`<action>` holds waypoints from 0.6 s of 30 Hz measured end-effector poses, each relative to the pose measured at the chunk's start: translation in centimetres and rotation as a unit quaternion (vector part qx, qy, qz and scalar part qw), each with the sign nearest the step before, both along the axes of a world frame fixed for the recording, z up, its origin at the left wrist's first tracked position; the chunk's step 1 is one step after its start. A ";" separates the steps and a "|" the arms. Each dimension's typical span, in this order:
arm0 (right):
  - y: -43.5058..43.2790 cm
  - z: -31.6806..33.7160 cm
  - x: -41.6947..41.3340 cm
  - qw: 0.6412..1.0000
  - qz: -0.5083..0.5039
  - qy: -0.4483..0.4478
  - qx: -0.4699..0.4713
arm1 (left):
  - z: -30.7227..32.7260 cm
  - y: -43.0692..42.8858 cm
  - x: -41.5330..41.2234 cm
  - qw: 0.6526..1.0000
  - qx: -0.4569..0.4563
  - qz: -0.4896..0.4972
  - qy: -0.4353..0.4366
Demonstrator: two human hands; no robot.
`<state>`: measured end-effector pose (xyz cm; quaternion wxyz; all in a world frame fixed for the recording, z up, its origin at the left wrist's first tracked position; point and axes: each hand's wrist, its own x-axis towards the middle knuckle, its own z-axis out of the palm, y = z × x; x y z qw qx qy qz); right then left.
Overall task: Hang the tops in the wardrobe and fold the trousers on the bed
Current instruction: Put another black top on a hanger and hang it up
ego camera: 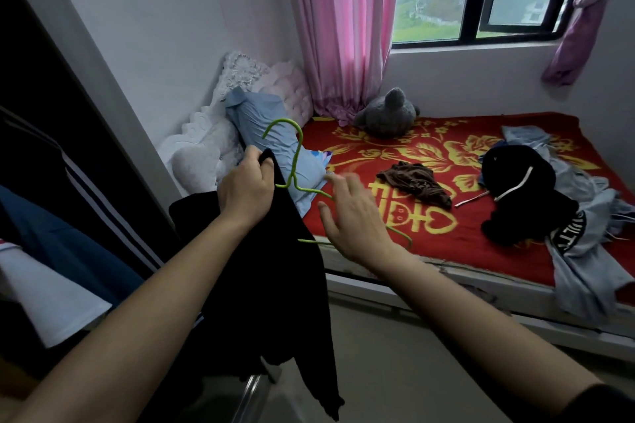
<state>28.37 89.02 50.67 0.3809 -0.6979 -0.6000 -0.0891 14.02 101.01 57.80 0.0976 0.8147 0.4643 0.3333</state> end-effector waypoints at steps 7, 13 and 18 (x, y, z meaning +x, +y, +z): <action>-0.8 -1.4 -1.7 0.990 0.125 -0.057 0.041 | 1.4 0.3 -0.2 0.994 -0.012 0.052 -0.094; 1.3 -2.0 -3.8 0.986 0.154 -0.035 0.056 | 1.8 -0.1 0.2 0.992 0.006 0.031 -0.122; 0.5 -1.7 -4.4 0.963 0.204 0.174 0.026 | 1.7 0.6 -1.1 0.991 0.008 0.047 -0.128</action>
